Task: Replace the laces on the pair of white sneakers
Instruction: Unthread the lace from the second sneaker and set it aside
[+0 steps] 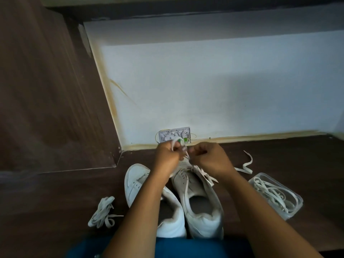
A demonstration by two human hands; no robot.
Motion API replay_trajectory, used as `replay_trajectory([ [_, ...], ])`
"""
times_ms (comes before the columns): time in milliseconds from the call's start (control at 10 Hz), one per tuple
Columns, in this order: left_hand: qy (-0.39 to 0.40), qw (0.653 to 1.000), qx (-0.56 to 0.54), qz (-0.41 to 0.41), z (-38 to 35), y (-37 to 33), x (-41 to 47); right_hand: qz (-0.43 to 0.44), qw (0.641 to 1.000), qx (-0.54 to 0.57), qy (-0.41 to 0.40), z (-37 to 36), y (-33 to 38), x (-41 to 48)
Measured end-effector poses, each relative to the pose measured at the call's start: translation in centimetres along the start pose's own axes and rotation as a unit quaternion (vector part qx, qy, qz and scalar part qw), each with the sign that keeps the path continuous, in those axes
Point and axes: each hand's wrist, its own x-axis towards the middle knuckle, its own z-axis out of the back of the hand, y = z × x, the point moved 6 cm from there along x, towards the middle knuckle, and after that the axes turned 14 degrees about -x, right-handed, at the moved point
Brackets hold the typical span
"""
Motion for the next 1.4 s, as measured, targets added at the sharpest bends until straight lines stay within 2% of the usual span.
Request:
replay_trajectory([
  [100,-0.070,0.979,-0.192,0.021,1.4,-1.6,0.0,0.054,0.970,-0.228,0.065,-1.5,0.0,-0.5],
  [200,-0.078,0.900,-0.426,0.048,2.5,-2.0,-0.1,0.009,0.969,-0.244,0.031,-1.0,-0.4,-0.5],
  [300,-0.065,0.859,-0.502,0.072,3.9,-2.4,-0.1,-0.004,0.964,-0.257,0.074,-1.3,-0.6,-0.4],
  [400,0.031,0.999,-0.019,0.011,3.3,-3.5,-0.1,-0.017,0.961,-0.267,0.066,-1.4,-0.5,-0.4],
  [500,0.172,0.886,0.432,-0.008,-0.4,-0.6,-1.2,-0.021,0.961,-0.272,0.038,-0.9,-0.6,-0.3],
  [600,0.098,0.808,0.580,-0.040,-1.3,-0.1,-1.1,-0.029,0.965,-0.257,0.034,-0.4,-0.9,-0.3],
  [700,0.094,0.791,0.604,-0.037,-1.5,0.8,-0.5,-0.033,0.967,-0.250,0.036,-0.4,-1.0,-0.3],
  [800,0.080,0.881,0.464,-0.039,-1.4,0.0,-0.3,-0.038,0.967,-0.250,0.031,-0.3,-1.1,-0.3],
  [900,-0.121,0.974,-0.187,0.030,3.5,-2.1,0.6,-0.043,0.966,-0.254,0.032,-0.2,-1.3,-0.3],
  [1000,-0.169,0.878,-0.446,0.032,7.9,-2.9,0.4,-0.046,0.964,-0.258,0.036,-0.3,-1.3,-0.2],
  [1100,-0.117,0.989,-0.040,0.077,8.0,-2.7,0.6,-0.046,0.961,-0.269,0.046,-0.5,-1.2,0.1],
  [1200,-0.019,0.927,0.363,0.096,4.3,-0.7,1.0,-0.035,0.958,-0.276,0.065,-1.0,-1.2,0.3],
  [1300,0.011,0.891,0.447,0.072,1.6,0.6,0.6,0.002,0.947,-0.302,0.111,-2.1,-0.8,0.2],
  [1400,0.140,0.896,0.401,0.130,-1.0,2.4,-0.4,0.023,0.934,-0.328,0.139,-2.8,-0.6,0.5],
])
